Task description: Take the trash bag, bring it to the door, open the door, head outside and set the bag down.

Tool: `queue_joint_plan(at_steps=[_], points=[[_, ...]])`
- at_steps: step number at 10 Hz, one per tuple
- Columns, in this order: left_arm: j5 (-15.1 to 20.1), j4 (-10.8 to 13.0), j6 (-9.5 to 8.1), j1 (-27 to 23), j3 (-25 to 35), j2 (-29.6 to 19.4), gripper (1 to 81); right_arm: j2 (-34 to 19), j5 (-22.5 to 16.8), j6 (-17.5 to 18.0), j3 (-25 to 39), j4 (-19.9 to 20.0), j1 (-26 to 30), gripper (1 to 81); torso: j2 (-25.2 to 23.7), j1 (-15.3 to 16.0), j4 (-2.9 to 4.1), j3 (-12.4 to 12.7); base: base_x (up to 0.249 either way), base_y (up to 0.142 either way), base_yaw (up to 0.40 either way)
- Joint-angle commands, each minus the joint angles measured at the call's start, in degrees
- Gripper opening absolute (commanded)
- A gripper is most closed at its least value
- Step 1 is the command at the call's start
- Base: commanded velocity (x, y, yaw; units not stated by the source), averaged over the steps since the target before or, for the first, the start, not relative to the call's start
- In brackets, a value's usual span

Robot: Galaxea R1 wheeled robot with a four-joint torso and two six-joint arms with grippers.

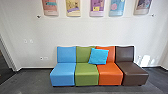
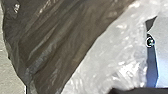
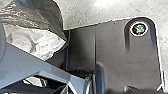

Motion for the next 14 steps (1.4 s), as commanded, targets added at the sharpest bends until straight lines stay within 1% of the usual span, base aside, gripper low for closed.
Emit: queue_joint_plan(at_steps=[1,2,5,12,13,14], points=[[3.43,0.29,0.34,-2.75,0.13,0.1,1.0,2.59,-2.24,-0.34,-4.28,-1.63,1.68,81.1,5.66,-3.65,0.0,-0.02,0.0,0.0,0.0],[3.43,0.29,0.34,-2.66,0.13,0.19,1.0,3.46,-2.15,-0.34,-5.41,-2.42,1.68,81.1,7.67,-4.96,0.0,0.06,0.0,0.0,0.0],[3.43,0.29,0.34,-2.58,0.13,0.45,1.0,5.49,-2.15,-0.16,-9.11,-1.8,1.68,81.1,13.51,-8.74,0.0,0.09,0.0,0.0,0.0],[3.43,0.38,0.34,-2.58,-0.75,1.07,1.0,6.02,-2.15,-0.25,-9.73,-1.8,2.03,81.1,28.11,-18.18,0.0,0.09,0.0,0.0,0.0],[3.43,0.38,0.34,-2.58,-1.53,1.67,1.0,6.02,-2.15,-0.25,-9.73,-1.8,1.94,81.1,29.99,-19.41,0.0,1.3,0.0,0.0,0.0],[3.43,1.08,0.34,-2.58,-2.24,2.3,1.0,6.02,-2.15,-0.25,-9.73,-1.89,1.77,81.1,32.22,-20.83,0.0,2.73,0.0,0.0,0.0]])
